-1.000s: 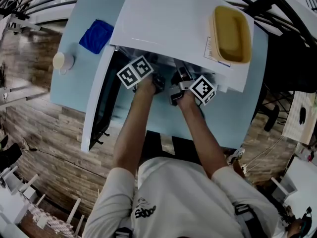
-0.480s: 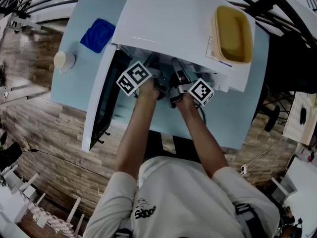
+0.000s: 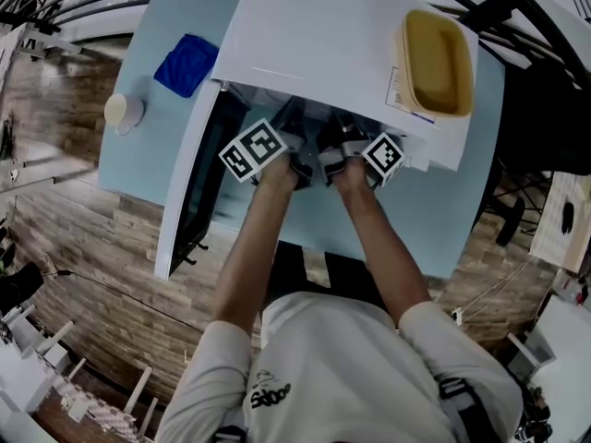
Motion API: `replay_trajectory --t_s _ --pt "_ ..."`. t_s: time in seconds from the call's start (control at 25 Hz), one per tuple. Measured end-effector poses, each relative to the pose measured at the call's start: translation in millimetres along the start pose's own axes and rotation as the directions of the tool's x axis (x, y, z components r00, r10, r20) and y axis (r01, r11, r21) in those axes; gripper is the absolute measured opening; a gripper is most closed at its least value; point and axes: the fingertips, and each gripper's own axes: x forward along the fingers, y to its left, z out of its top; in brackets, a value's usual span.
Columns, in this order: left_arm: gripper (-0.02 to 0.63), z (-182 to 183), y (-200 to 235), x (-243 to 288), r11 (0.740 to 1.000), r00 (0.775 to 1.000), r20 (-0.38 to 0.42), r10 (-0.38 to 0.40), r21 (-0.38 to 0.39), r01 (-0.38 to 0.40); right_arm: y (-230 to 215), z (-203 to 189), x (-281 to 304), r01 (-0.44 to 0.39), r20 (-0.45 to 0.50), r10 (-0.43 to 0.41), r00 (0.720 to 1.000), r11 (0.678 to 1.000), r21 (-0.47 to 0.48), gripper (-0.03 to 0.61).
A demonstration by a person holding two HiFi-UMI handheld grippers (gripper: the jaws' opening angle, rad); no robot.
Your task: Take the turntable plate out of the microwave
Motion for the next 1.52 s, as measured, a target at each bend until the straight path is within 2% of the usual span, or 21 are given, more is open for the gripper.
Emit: replay_trajectory --t_s 0.2,0.24,0.32,0.44,0.56,1.0,1.4,1.52 --pt "0.04 -14 14 -8 0.999 1.0 -0.014 0.002 -0.038 -0.003 -9 -6 -11 0.026 0.008 -0.028 1.0 0.991 0.132 0.029" --pt "0.089 -16 15 -9 0.999 1.0 -0.01 -0.003 -0.05 0.003 -10 -7 -13 0.035 -0.001 -0.035 0.999 0.989 0.143 0.028" --pt "0.137 -18 15 -7 0.998 1.0 -0.01 -0.018 -0.063 0.017 -11 -8 -16 0.035 -0.006 -0.035 0.999 0.985 0.167 0.028" --pt "0.17 -19 14 -2 0.997 1.0 -0.004 -0.028 -0.073 0.027 -9 -7 -17 0.029 -0.003 -0.029 1.0 0.984 0.176 0.029" --pt "0.184 -14 15 2 0.995 0.999 0.036 -0.031 -0.094 0.034 -3 -6 -16 0.023 -0.006 -0.023 1.0 0.985 0.172 0.031" --pt "0.186 -3 17 7 0.988 0.995 0.076 -0.066 -0.131 0.076 12 -29 -35 0.016 -0.063 -0.003 0.998 0.98 0.199 0.044" --pt "0.184 -18 14 9 0.968 0.987 0.049 -0.151 -0.194 0.158 7 -31 -55 0.045 -0.05 -0.037 0.998 0.986 0.161 0.043" --pt "0.139 -20 10 15 0.959 0.981 0.031 -0.193 -0.207 0.196 6 -33 -54 0.056 -0.05 -0.049 0.998 0.987 0.149 0.041"
